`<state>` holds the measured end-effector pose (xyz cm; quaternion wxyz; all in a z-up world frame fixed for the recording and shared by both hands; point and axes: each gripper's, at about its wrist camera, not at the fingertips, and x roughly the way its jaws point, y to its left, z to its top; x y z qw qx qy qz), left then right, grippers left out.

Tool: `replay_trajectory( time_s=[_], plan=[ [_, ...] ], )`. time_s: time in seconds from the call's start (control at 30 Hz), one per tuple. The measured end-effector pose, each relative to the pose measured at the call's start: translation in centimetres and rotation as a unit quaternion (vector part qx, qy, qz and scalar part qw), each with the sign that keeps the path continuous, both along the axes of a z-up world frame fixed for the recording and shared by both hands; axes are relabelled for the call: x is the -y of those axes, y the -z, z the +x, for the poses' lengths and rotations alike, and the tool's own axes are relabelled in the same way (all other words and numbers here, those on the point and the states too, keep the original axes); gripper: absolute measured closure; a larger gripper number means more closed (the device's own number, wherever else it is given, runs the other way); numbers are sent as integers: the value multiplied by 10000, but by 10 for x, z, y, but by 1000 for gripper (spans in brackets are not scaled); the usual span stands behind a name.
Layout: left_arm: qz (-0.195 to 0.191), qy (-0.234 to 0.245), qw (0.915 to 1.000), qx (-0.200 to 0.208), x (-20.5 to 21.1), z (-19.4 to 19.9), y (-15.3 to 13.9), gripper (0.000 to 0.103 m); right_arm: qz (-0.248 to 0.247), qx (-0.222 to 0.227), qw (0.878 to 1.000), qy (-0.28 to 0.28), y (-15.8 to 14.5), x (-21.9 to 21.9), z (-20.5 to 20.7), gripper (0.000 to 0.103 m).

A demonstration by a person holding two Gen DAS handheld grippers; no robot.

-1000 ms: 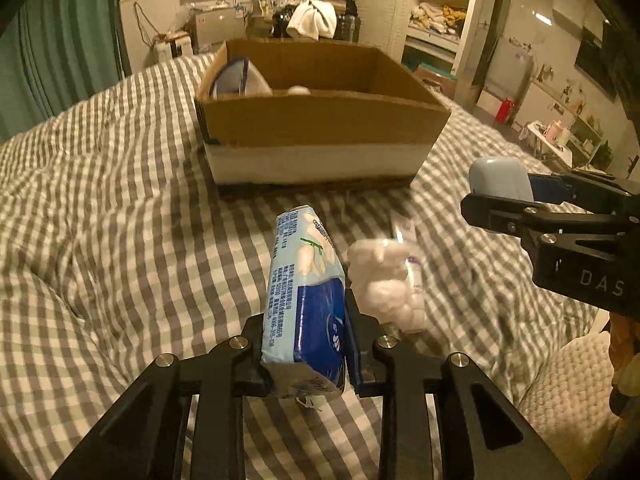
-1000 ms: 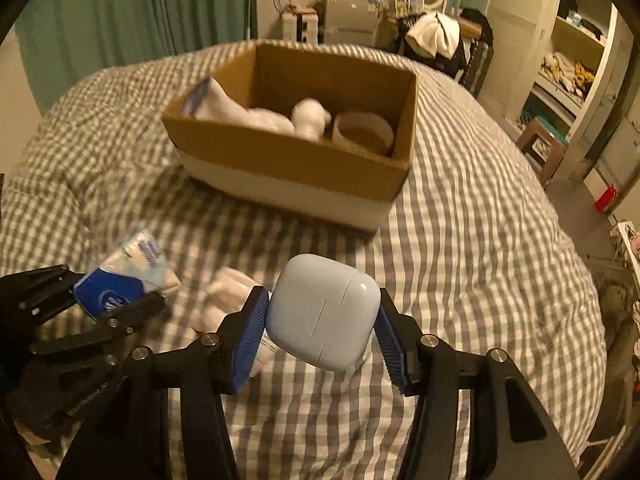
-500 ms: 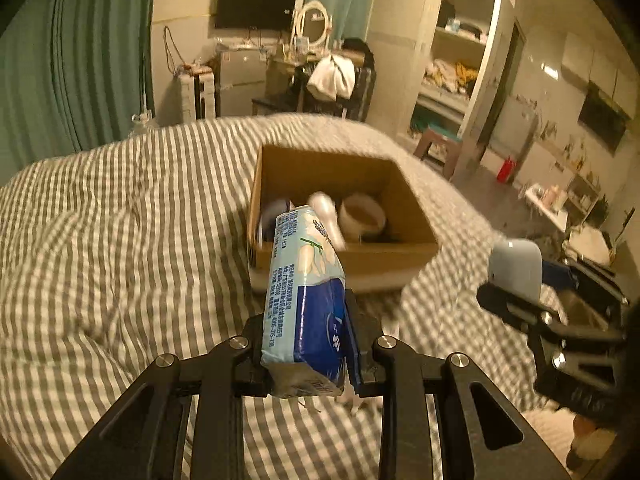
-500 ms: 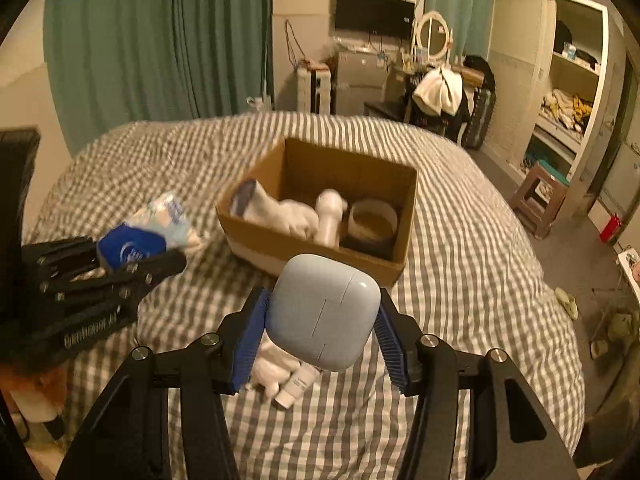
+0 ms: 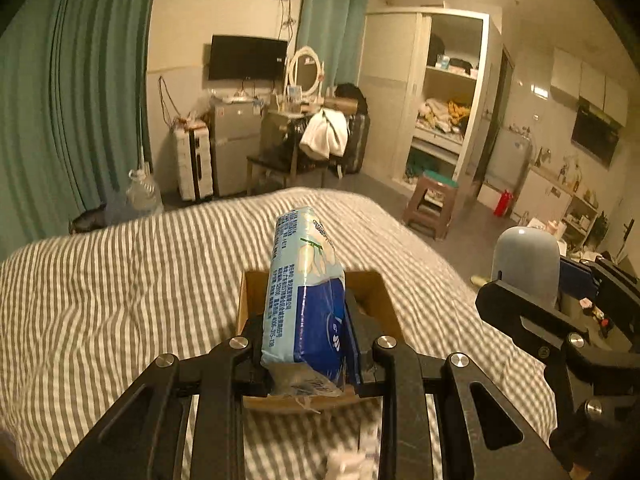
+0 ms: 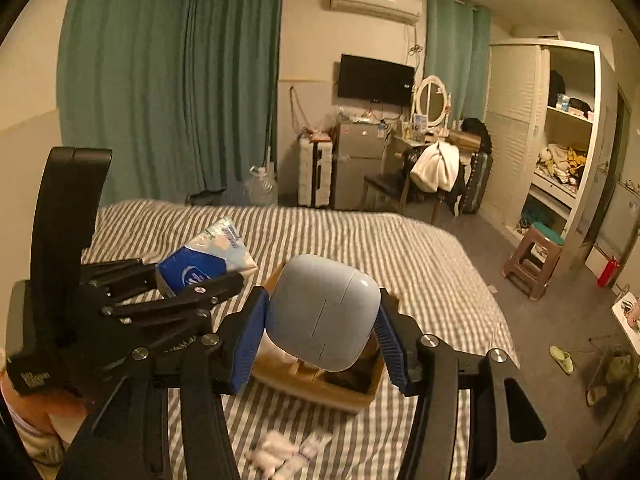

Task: Organize objects
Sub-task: 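Carry tissue pack and earbuds case over the box and lower them in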

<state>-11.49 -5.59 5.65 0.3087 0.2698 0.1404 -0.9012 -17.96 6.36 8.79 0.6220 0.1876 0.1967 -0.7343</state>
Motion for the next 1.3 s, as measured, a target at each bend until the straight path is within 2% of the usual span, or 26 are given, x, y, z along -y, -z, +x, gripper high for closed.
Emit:
replay_trajectory(
  time_s=[0.17, 0.23, 0.33, 0.53, 0.67, 0.83, 1.03, 1.3],
  plan=[
    [-182, -65, 9998, -4, 20, -27, -7, 76, -44, 329, 9994, 123, -24, 34, -25, 50],
    [-227, -51, 9997, 60, 31, -35, -4, 76, 42, 308, 9992, 258, -24, 53, -33, 50],
    [-308, -90, 9992, 230, 46, -48, 4, 76, 203, 513, 9979, 326, -17, 79, -45, 50],
    [-322, -68, 9982, 501, 72, -70, 36, 76, 727, 827, 9924, 542, 28, 132, -75, 50],
    [-451, 95, 9957, 806, 75, -83, 67, 76, 1014, 641, 9901, 724, 74, 152, -84, 50],
    [-438, 185, 9933, 1051, 76, -93, 108, 76, 1160, 1069, 9834, 892, 126, 168, -104, 50],
    [-350, 298, 9920, 1178, 73, -100, 137, 76, 1362, 1189, 9792, 917, 159, 178, -114, 50],
    [-215, 359, 9907, 1292, 65, -109, 153, 76, 1505, 1331, 9740, 1047, 181, 175, -128, 50]
  ],
)
